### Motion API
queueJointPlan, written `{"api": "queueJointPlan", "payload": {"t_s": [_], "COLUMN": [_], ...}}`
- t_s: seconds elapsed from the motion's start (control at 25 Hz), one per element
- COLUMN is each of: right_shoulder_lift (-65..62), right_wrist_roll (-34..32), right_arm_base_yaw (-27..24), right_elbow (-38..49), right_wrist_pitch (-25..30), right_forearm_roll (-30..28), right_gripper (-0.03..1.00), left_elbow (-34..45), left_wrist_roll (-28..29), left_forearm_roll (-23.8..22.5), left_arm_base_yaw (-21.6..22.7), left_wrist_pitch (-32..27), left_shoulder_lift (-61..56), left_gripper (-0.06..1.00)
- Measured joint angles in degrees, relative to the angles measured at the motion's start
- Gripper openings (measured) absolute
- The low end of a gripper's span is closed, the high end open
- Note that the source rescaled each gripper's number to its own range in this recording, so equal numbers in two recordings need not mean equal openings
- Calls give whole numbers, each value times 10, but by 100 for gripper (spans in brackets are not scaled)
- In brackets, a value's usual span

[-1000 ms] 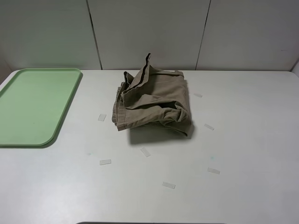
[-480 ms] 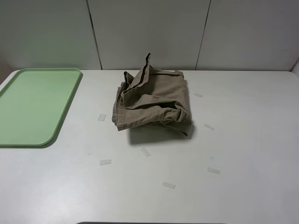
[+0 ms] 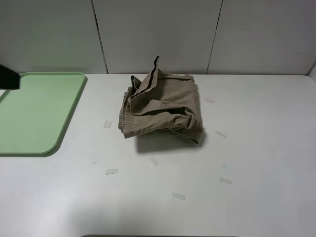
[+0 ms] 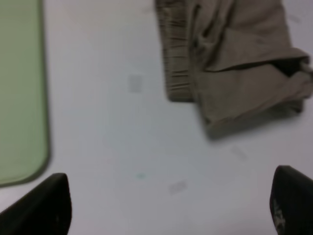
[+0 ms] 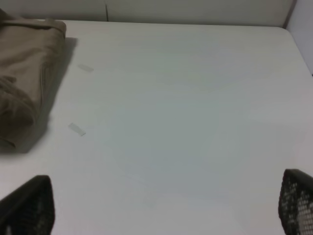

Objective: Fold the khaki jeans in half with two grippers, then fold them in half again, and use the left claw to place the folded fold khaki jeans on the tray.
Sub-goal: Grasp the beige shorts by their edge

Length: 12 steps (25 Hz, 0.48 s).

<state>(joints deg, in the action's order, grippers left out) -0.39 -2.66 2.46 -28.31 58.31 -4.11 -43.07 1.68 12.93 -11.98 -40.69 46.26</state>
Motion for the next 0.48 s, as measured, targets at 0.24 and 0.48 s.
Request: {"api": "queueJointPlan", "payload": {"t_s": [0.24,0.48], "right_shoulder_lift": [0,0], "right_wrist_roll": [0,0], "right_arm_base_yaw": [0,0], "right_elbow": [0,0], "right_wrist_pitch": [-1,-1], "right_forearm_roll": [0,0], "right_gripper": [100,100], "left_elbow": [0,7], "left_wrist_roll": [-77,-132], "left_forearm_roll": [128,225], "left_arm_base_yaw": [0,0], "left_wrist_pitch": [131,270], "left_shoulder_lift": [98,169], "left_gripper": [80,80]}}
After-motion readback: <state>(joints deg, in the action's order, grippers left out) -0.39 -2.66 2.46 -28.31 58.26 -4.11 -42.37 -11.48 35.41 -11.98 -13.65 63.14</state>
